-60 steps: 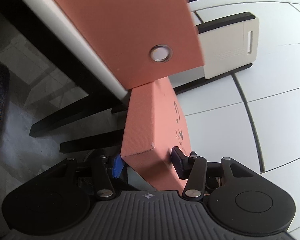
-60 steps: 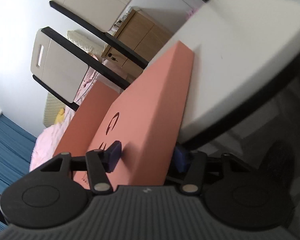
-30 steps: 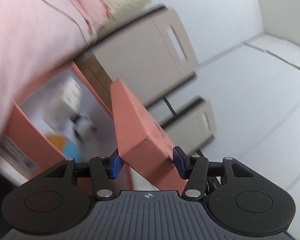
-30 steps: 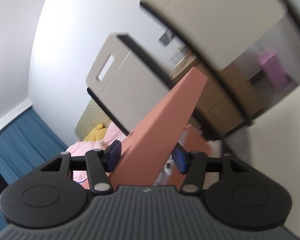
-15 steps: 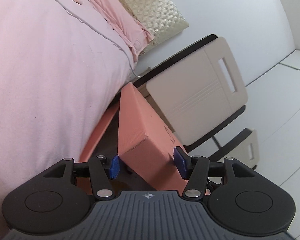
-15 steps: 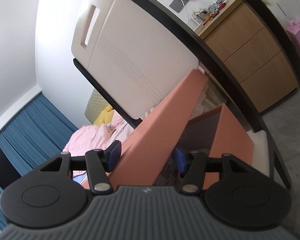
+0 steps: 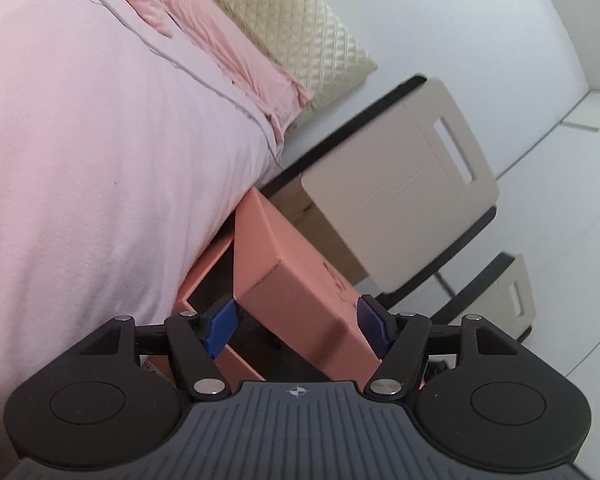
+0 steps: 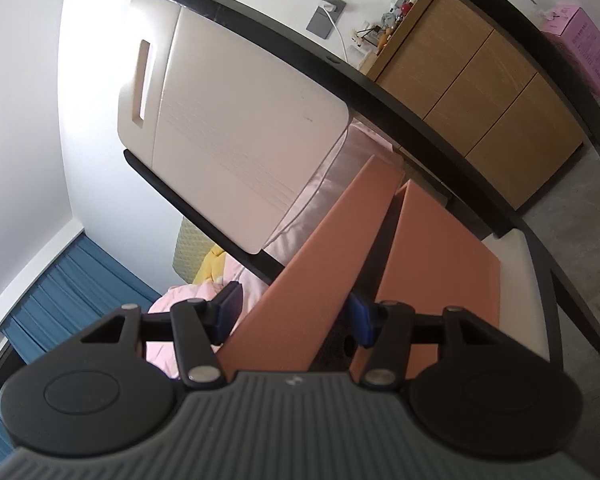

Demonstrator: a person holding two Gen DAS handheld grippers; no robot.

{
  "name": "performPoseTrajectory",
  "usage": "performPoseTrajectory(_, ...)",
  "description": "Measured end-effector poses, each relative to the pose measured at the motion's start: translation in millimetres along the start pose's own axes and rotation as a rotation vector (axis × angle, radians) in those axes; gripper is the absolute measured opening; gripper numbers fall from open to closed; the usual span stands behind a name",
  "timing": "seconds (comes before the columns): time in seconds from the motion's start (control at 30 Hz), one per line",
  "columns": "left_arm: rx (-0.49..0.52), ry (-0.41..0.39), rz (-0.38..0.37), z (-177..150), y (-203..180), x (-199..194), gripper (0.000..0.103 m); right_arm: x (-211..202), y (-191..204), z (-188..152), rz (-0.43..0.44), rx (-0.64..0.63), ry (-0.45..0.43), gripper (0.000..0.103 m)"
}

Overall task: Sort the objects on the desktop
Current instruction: 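Flip the pink lid over the open box with both tools, then lower the lid onto the box and open both tools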

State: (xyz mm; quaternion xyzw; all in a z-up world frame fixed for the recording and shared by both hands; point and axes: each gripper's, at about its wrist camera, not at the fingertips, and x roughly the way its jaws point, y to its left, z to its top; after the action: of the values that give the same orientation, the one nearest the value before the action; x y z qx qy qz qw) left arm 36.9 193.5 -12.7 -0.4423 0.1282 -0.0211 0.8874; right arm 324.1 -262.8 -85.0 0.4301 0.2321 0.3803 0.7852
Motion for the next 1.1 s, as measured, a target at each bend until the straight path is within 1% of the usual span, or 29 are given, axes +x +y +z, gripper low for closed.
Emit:
performPoseTrajectory(0.07,-0.026,-0.026,-0.012,-0.1,2.9,-4.6,0.07,-1.1,1.4,-4.5,-0.001,0.004,-0.008,0.057)
performPoseTrajectory(0.13,-0.01,-0.036,0.003,-1.8,-0.2,-5.5,0.07,-4.1,3.0,-8.9,-0.003,0.004,-0.017,0.057)
performPoseTrajectory(0.2,0.026,-0.052,0.039,-7.1,-6.1,-8.6,0.07,-7.0,4.1,-12.7,-0.005,0.006,-0.026,0.057)
performPoseTrajectory(0.27,0.055,-0.086,0.074,-13.5,-12.2,-12.5,0.07,-9.4,5.1,-16.3,-0.003,0.008,-0.035,0.057)
performPoseTrajectory(0.33,0.082,-0.161,0.083,-20.6,-18.6,-21.9,0.072,-12.4,7.0,-20.2,-0.004,0.005,-0.047,0.058)
performPoseTrajectory(0.37,0.125,-0.208,0.089,-24.1,-24.7,-26.8,0.074,-13.9,8.5,-22.7,-0.01,-0.004,-0.05,0.058)
performPoseTrajectory(0.4,0.168,-0.254,0.095,-27.6,-30.7,-31.7,0.082,-14.3,10.9,-24.6,-0.01,-0.014,-0.048,0.059)
performPoseTrajectory(0.43,0.207,-0.288,0.102,-30.6,-36.0,-34.8,0.084,-14.1,13.6,-26.3,-0.006,-0.023,-0.046,0.059)
performPoseTrajectory(0.5,0.259,-0.285,0.124,-33.2,-42.0,-30.8,0.084,-15.6,17.7,-30.0,-0.016,-0.036,-0.049,0.059)
performPoseTrajectory(0.6,0.269,-0.237,0.147,-33.0,-40.9,-20.5,0.084,-18.2,20.5,-30.7,-0.027,-0.045,-0.041,0.059)
performPoseTrajectory(0.67,0.288,-0.226,0.159,-34.0,-40.3,-17.8,0.084,-21.3,21.6,-32.4,-0.032,-0.045,-0.04,0.059)
performPoseTrajectory(0.8,0.328,-0.221,0.176,-39.0,-41.1,-16.3,0.084,-26.6,26.5,-38.7,-0.044,-0.069,-0.049,0.061)
performPoseTrajectory(1.1,0.341,-0.25,0.173,-42.2,-37.2,-16.6,0.084,-40.5,39.2,-52.2,-0.073,-0.119,-0.07,0.063)
